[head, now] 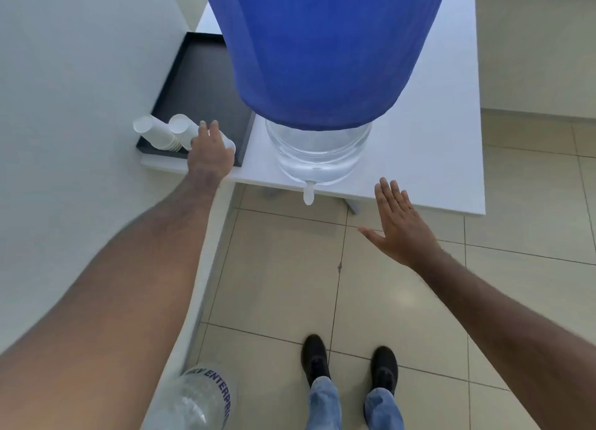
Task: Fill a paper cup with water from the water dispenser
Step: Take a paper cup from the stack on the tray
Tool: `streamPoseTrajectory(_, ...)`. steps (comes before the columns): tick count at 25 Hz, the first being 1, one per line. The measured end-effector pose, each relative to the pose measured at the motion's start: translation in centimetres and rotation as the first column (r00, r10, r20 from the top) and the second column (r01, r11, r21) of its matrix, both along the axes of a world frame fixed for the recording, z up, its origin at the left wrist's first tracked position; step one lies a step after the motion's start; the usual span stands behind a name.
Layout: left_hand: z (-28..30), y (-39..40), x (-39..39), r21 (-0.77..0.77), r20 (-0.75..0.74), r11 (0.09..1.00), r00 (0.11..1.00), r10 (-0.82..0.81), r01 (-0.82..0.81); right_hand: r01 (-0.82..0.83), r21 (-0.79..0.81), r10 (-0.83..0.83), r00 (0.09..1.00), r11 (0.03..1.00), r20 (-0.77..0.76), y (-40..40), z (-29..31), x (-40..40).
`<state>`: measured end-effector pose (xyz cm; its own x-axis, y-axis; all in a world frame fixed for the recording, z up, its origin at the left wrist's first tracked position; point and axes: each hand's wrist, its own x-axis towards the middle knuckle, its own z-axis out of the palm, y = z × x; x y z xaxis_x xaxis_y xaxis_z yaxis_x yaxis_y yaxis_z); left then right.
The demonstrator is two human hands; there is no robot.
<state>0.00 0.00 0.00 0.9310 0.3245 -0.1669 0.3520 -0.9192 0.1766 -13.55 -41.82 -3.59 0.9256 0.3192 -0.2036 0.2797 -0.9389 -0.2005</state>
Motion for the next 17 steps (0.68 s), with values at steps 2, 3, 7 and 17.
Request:
streamPoseTrajectory(2,-0.5,0.7,0.9,0.011,-0.001,1.0,1.0,0.025,-0.025,-0.006,-0.006,0.006,1.0,1.0,-0.004,0.4,-0.5,0.4)
streamPoseTrajectory(3,-1.1,1.0,1.4,0.017,-0.006,1.0,1.0,0.024,-0.024,0.0,-0.017,0.0,1.0,1.0,-0.01,0.4,-0.8,0.6)
streamPoseTrajectory(7,-3.6,2.4,2.9,0.106,0.004,0.992,0.997,-0.072,0.071,-0.012,-0.027,0.011,0.999,1.0,-0.046,1.1,-1.9,0.8)
streamPoseTrajectory(17,-0.4,0.6,-2.4,-0.502,0.459,0.865,0.846,0.27,-0.004,0.04,0.21,-0.057,0.995,0.977,0.078,2.9,-2.3,0.8)
